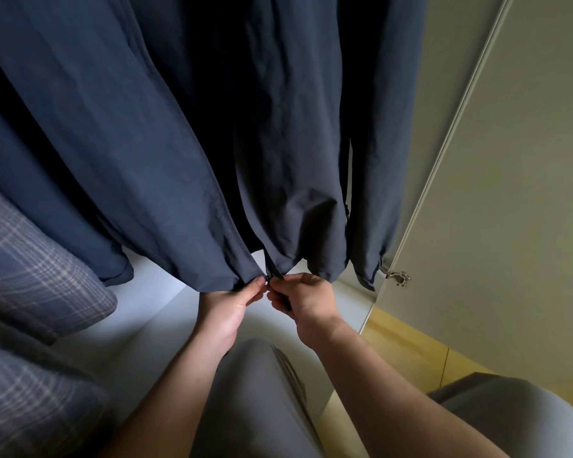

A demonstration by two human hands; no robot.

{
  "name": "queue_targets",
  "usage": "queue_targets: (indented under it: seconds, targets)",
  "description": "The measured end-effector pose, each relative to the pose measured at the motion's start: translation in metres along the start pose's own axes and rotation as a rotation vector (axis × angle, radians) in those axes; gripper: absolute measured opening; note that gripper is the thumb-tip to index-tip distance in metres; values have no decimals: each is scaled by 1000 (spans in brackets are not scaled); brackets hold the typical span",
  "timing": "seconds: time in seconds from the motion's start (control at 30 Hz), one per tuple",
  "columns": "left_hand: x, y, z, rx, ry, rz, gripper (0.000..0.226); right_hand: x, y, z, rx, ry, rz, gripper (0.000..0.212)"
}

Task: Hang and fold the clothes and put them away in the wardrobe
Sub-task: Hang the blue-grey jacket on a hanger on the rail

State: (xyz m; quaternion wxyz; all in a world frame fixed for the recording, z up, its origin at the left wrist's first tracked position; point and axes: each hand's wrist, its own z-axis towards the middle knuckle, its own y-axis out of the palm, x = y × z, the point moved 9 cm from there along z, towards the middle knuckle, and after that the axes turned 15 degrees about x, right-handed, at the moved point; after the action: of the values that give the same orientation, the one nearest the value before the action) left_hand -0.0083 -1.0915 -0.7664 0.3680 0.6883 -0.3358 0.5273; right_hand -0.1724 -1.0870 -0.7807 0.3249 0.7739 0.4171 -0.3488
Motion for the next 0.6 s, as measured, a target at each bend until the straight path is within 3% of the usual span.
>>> queue_targets:
  seconds: [0.4, 0.6]
  targets:
    - [18, -1, 0, 29, 226, 300, 7, -1, 2, -2, 9, -35, -44, 8]
    - [19, 4, -1, -62, 224, 396, 11, -1, -1, -3, 15, -74, -53, 6]
